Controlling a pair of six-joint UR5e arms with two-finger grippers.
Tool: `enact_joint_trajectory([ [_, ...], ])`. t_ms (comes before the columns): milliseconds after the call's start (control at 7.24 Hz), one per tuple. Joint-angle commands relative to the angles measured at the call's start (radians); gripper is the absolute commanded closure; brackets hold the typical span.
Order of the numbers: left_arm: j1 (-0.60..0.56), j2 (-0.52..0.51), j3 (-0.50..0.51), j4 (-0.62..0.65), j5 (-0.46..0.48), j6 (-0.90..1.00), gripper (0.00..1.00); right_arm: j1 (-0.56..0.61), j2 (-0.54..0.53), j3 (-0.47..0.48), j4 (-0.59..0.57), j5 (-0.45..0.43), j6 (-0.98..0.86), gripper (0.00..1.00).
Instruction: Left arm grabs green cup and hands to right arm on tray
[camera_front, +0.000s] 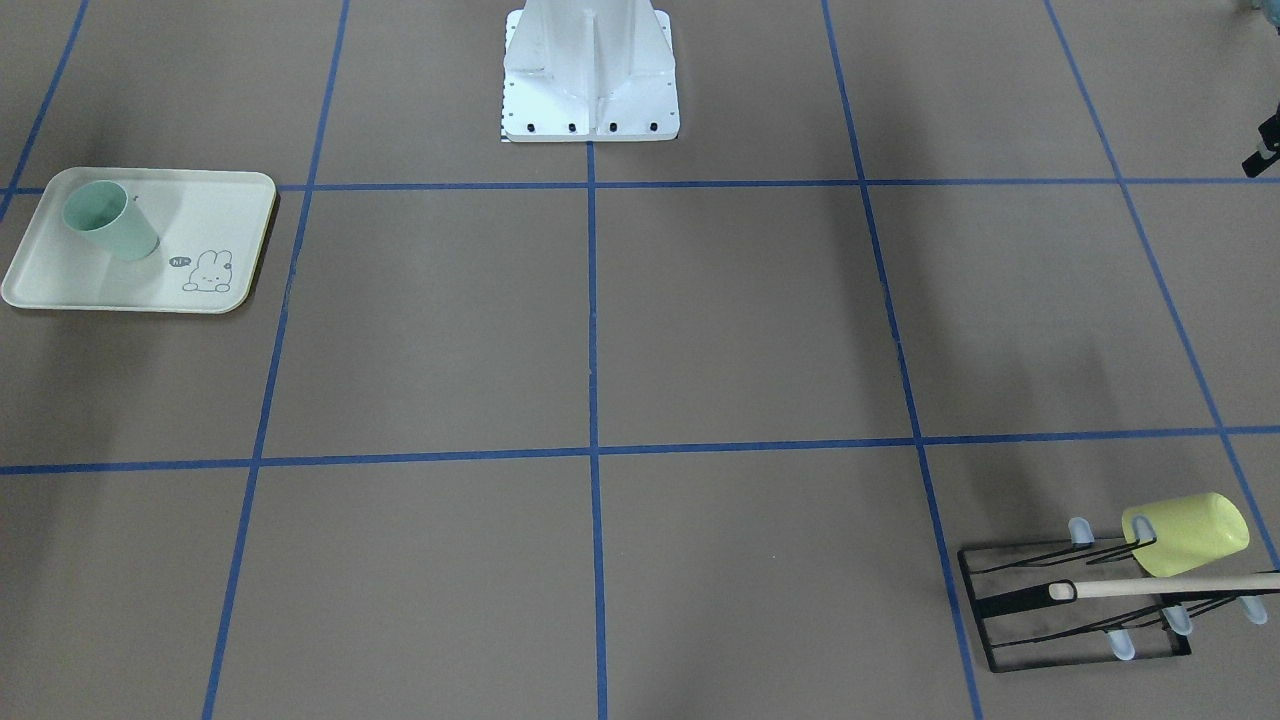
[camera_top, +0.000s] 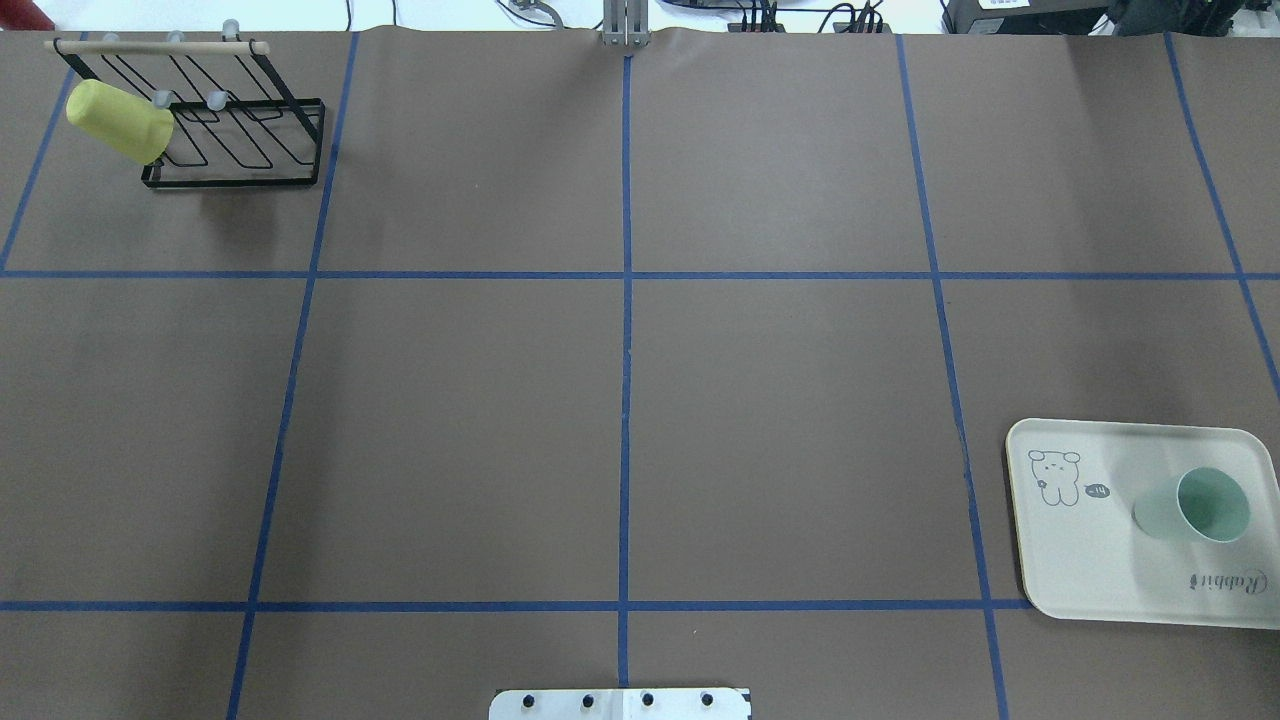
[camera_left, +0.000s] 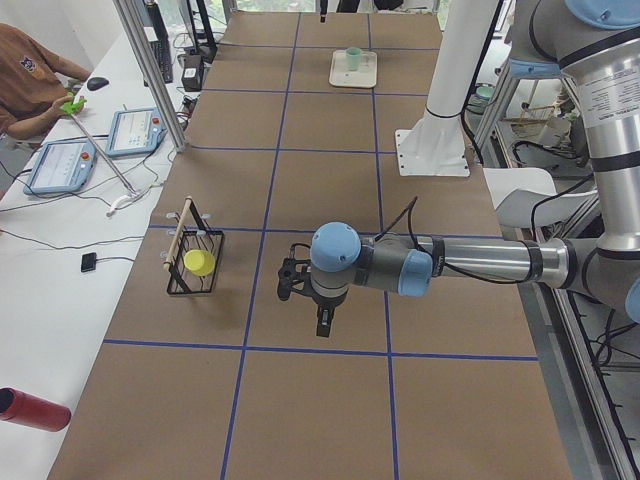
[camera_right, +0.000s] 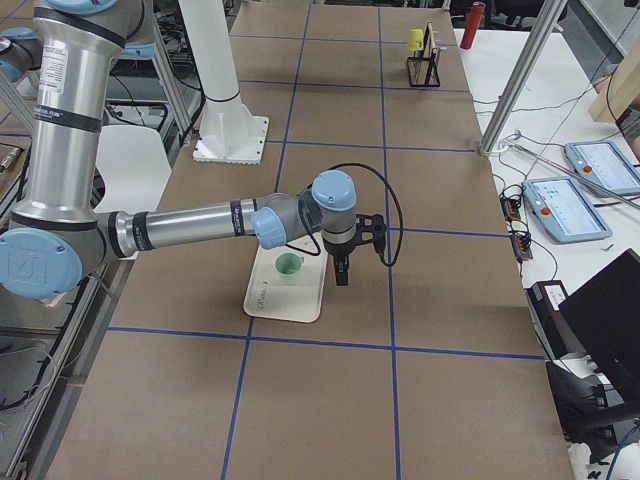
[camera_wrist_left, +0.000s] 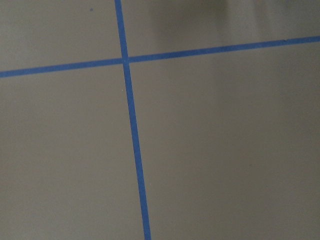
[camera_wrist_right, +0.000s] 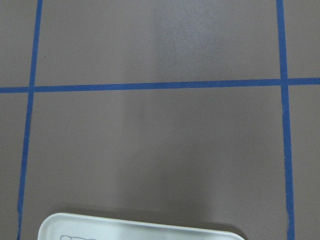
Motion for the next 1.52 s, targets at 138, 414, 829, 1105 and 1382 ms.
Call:
enact_joint_trajectory([
  [138,-0.003,-0.053,-0.032,0.138,-0.005,-0.019,0.0,0.087,0.026,0.037,-0.203,-0.053,-0.161,0.0],
  [414,-0.004,-0.098,-0.057,0.202,0.004,-0.057,0.0,0.095,0.105,0.049,-0.361,-0.063,-0.23,0.0],
  [829,-0.003,-0.111,-0.069,0.197,0.055,-0.06,0.0,0.124,0.24,0.066,-0.524,-0.125,-0.296,0.0],
  [1105,-0.004,-0.15,-0.051,0.2,0.067,-0.048,0.0,0.11,0.297,0.022,-0.543,-0.152,-0.296,0.0],
  [1382,-0.003,-0.154,-0.054,0.196,0.098,-0.048,0.0,0.124,0.296,0.009,-0.543,-0.113,-0.302,0.0],
])
